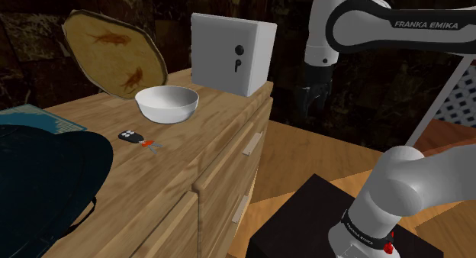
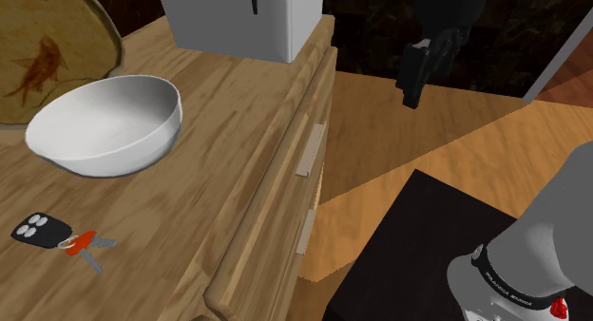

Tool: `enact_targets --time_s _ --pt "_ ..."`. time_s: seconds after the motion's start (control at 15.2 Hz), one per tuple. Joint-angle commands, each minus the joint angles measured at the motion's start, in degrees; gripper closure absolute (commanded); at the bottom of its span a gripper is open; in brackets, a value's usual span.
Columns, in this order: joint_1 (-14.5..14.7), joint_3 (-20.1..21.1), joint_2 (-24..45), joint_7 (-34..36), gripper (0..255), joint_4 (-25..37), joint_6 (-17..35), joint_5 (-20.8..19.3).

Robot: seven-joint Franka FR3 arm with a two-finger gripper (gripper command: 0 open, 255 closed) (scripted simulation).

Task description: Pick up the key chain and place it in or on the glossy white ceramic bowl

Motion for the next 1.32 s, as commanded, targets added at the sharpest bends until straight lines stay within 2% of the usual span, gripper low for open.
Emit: enact_targets --time_s 0.0,0.66,1.25 --pt "0.0 0.0 0.0 0.0 0 0.0 0.0 0.0" --pt "3.8 9.5 12.9 9.0 0 7.7 7.2 6.8" --pt "5.7 17.7 26.9 17.2 0 19.2 12.0 7.9"
